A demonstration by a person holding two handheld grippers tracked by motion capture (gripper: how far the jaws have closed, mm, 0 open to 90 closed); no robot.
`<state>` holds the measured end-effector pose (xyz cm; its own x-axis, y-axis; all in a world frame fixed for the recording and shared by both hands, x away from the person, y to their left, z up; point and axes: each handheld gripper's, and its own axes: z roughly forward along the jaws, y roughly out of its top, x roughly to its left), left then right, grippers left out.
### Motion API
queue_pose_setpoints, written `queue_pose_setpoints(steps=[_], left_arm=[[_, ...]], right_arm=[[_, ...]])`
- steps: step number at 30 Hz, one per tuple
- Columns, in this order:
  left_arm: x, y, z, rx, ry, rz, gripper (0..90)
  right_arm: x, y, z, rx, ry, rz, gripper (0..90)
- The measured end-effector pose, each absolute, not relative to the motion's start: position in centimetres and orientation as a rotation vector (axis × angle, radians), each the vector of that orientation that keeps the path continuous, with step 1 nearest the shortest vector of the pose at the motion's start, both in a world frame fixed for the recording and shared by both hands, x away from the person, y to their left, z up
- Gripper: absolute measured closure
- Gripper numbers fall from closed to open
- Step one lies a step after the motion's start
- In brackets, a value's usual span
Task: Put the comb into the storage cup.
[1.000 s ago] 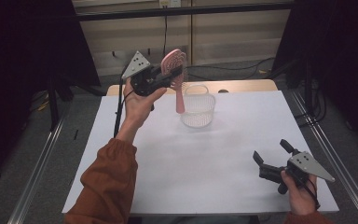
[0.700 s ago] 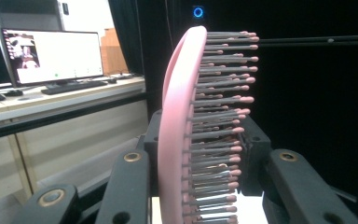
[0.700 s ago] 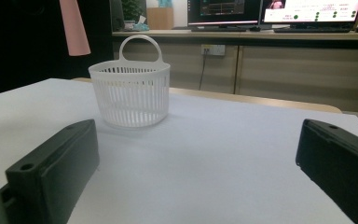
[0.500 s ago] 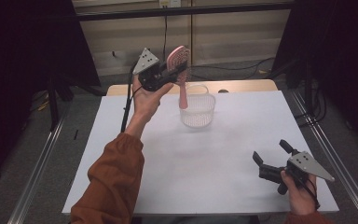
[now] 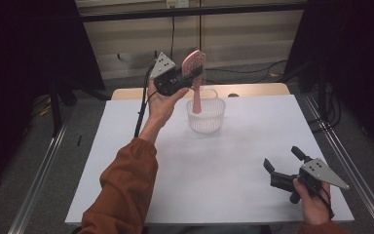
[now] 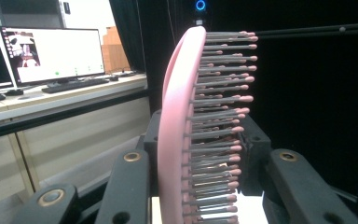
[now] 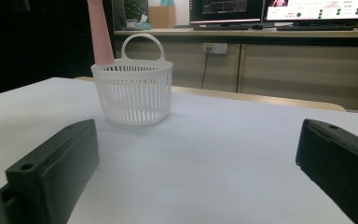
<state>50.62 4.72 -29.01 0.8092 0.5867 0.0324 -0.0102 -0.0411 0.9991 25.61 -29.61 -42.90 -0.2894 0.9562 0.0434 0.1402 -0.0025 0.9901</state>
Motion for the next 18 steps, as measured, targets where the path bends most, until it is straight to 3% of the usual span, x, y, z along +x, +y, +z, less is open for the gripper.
queue_pose_setpoints(steps=[18], left_arm=[[51.6, 3.4, -31.7, 1.590, 0.533, 0.512, 64.2]], right_arm=[[25.6, -29.6, -43.0, 1.177, 1.533, 1.372, 0.0]])
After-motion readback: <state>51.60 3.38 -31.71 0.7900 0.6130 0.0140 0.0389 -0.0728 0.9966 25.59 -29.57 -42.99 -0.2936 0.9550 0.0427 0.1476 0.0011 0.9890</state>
